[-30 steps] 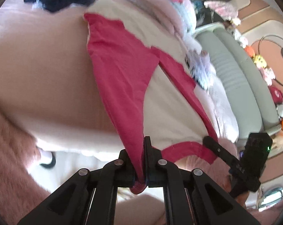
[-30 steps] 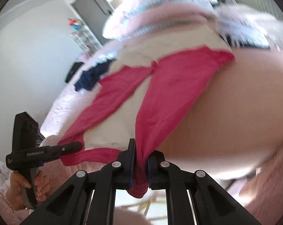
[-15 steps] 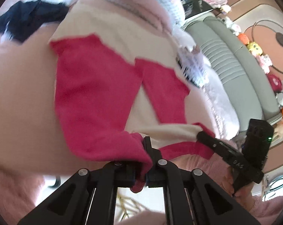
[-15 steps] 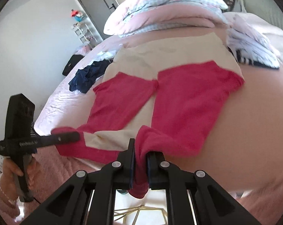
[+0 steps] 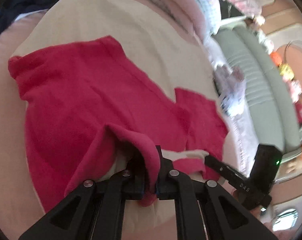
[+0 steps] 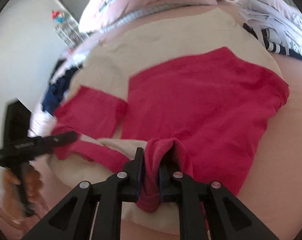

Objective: Fold clothes

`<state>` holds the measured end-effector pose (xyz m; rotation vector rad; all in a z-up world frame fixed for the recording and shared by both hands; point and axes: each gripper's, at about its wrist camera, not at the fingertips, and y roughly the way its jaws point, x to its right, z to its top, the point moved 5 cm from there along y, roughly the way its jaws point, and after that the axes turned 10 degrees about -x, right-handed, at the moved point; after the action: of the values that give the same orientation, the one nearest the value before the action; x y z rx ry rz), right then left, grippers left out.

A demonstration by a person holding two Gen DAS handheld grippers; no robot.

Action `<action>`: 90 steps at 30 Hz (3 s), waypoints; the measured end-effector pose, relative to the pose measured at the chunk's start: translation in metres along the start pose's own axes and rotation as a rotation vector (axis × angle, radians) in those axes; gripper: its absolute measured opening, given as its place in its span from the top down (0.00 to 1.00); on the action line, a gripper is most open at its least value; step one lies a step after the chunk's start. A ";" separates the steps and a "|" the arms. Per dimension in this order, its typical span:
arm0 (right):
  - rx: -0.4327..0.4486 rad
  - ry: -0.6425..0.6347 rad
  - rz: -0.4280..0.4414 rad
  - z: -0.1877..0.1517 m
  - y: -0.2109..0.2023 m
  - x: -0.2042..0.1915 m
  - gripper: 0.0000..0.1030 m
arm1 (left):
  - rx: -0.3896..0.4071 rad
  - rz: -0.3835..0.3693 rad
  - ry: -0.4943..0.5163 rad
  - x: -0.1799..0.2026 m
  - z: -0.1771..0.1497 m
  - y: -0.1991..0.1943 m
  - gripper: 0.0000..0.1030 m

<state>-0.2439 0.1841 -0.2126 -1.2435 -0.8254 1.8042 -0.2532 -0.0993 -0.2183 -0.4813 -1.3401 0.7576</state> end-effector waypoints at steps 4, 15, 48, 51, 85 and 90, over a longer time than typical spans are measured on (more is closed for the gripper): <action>0.157 0.060 0.111 0.011 -0.046 0.009 0.49 | 0.143 -0.074 0.064 0.016 0.007 -0.043 0.50; -0.001 -0.065 -0.142 -0.020 -0.032 0.016 0.38 | 0.070 0.326 0.066 -0.019 -0.037 -0.055 0.38; 0.114 0.033 -0.138 0.057 -0.021 0.049 0.67 | 0.157 0.393 0.133 -0.033 0.038 -0.060 0.73; 0.149 0.070 -0.127 0.036 -0.048 0.052 0.52 | 0.213 0.318 0.054 -0.038 0.010 -0.088 0.57; 0.062 -0.159 -0.483 -0.016 -0.015 0.040 0.78 | -0.348 0.337 0.512 -0.003 0.022 -0.016 0.87; 0.091 -0.121 -0.461 -0.012 -0.029 0.047 0.78 | -0.281 0.310 0.485 0.000 0.031 -0.050 0.82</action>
<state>-0.2357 0.2398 -0.2129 -0.8090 -0.9930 1.5286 -0.2733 -0.1367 -0.1771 -1.0439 -0.9249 0.6481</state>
